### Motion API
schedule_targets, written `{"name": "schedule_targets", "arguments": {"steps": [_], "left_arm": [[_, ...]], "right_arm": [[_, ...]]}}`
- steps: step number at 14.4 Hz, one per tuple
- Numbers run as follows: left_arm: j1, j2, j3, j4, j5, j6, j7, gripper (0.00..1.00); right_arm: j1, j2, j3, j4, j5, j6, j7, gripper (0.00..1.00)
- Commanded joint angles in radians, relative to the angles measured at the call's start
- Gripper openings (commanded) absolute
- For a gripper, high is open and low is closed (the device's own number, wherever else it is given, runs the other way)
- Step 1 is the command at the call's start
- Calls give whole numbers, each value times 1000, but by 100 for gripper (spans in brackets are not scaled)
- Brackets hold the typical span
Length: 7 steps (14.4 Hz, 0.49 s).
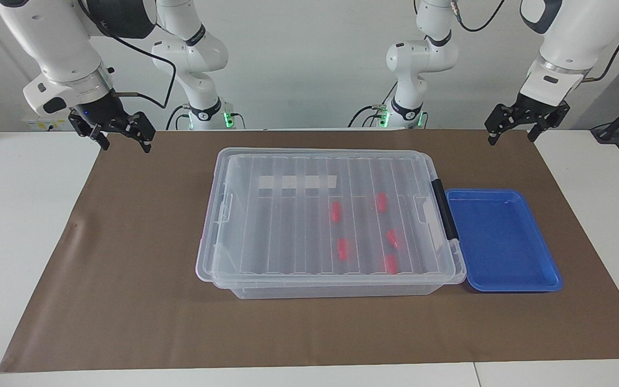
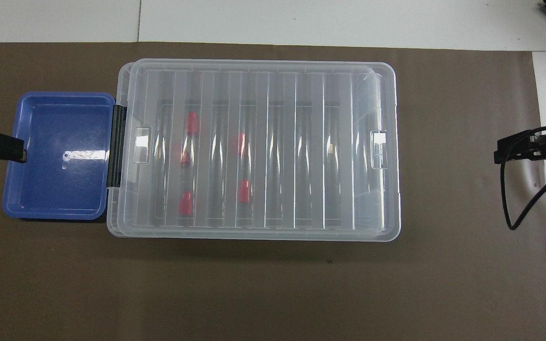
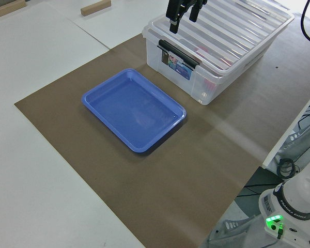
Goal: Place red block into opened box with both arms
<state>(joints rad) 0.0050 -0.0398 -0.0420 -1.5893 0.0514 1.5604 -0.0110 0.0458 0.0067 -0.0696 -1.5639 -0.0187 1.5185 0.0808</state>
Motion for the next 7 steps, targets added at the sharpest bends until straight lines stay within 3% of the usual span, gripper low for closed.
{"name": "schedule_targets", "arguments": {"steps": [1,7], "left_arm": [[-2,-8,4,-9,-13,15,0,100],[-3,-8,4,-9,-13,15,0,100]], "right_arm": [[-6,6,11,39,0,-41,10,100],[-3,6,16,36,2,-35,11,100]]}}
